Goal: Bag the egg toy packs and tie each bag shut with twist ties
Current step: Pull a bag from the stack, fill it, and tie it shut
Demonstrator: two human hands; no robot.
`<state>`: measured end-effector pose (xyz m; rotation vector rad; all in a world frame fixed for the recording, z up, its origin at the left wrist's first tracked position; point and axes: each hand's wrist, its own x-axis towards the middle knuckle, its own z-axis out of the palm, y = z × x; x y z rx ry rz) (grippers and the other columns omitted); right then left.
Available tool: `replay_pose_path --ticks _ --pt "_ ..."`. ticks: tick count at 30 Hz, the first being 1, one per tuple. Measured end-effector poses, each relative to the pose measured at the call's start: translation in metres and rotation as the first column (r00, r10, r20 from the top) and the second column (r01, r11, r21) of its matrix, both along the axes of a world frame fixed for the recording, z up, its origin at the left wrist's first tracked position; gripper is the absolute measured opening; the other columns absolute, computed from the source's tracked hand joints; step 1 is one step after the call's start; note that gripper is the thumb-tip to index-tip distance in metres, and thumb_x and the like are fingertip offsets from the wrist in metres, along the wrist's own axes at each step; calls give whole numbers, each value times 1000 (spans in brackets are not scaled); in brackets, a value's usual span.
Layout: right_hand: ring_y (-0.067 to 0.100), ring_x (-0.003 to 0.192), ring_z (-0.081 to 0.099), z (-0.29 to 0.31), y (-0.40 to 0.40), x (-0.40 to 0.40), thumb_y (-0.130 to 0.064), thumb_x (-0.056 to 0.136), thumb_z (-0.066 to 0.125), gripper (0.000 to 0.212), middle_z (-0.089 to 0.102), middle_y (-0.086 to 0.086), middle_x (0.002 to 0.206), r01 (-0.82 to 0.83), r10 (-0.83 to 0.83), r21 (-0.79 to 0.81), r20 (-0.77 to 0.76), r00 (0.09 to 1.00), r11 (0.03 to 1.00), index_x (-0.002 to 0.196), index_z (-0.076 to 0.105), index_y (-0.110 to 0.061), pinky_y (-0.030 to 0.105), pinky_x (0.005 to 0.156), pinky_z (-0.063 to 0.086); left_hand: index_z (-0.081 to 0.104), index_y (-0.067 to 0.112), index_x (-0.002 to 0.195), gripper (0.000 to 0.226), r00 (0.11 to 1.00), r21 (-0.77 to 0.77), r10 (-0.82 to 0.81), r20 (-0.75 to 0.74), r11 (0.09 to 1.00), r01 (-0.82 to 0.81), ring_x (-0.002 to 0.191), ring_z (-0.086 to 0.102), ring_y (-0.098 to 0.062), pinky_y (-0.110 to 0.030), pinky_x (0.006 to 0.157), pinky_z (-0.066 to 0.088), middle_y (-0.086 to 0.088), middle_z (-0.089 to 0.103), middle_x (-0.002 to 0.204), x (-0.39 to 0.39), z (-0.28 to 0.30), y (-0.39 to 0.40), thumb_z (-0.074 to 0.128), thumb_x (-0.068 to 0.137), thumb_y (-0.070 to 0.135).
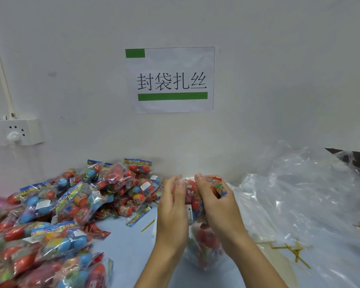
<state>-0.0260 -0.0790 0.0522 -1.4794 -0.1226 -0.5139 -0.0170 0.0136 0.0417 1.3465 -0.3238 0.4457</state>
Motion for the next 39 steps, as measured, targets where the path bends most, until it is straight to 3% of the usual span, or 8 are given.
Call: replay_pose_path --ticks 5,12,16,22,26,33,36,39 --pt "35 95 72 1 1 2 -45 96 62 39 74 18 95 -99 108 96 -89 990 990 97 67 -6 57 93 55 62 12 100 30 1000 -31 -14 -26 999 13 77 63 -5 -17 69 50 9 65 79 -2 0 2 40 105 31" --pt "36 105 71 1 -2 0 -45 99 53 47 73 21 110 -246 268 179 -110 957 953 113 68 -2 53 100 52 64 15 102 28 999 -63 -35 -39 997 33 85 69 -10 -18 69 53 -2 71 90 1 0 2 42 105 32" --pt "27 102 74 0 -7 1 -54 94 49 47 77 11 108 -342 367 185 -126 921 921 103 78 -18 37 86 58 64 15 103 28 999 -37 -7 -41 999 5 84 69 -6 -12 67 51 4 71 86 1 1 3 41 105 32" --pt "23 98 74 1 -9 0 -71 94 33 61 78 5 104 -386 409 137 -239 881 912 102 79 -32 46 94 53 66 29 101 26 994 -37 86 -73 995 -89 96 66 -2 -24 82 47 13 71 95 2 0 6 42 104 38" --pt "28 107 72 2 -7 -2 -73 87 49 57 77 3 110 -410 416 77 -224 881 909 112 74 -29 53 103 49 65 28 102 25 993 -42 92 -80 995 -96 100 66 -12 -31 87 51 8 71 95 3 -1 6 43 103 39" --pt "19 83 75 0 1 -1 -42 86 75 30 77 0 92 -139 132 -42 -144 981 989 107 66 -22 39 68 63 65 27 116 46 980 -144 -21 -198 990 -8 98 70 -24 -39 77 60 -6 72 108 2 3 13 28 103 50" --pt "12 58 66 10 -19 0 -36 84 78 27 74 5 80 35 -28 97 -75 997 995 100 68 -17 25 43 48 58 31 106 23 980 54 117 -160 993 -110 94 62 -19 -35 71 54 -3 64 106 5 1 17 38 104 41" --pt "6 55 66 21 -51 -1 -40 86 73 32 74 7 87 211 -211 220 -22 977 953 107 66 -16 20 41 46 50 36 103 17 976 392 161 -148 916 -91 98 54 -14 -30 79 47 4 56 111 7 -5 19 62 93 40"
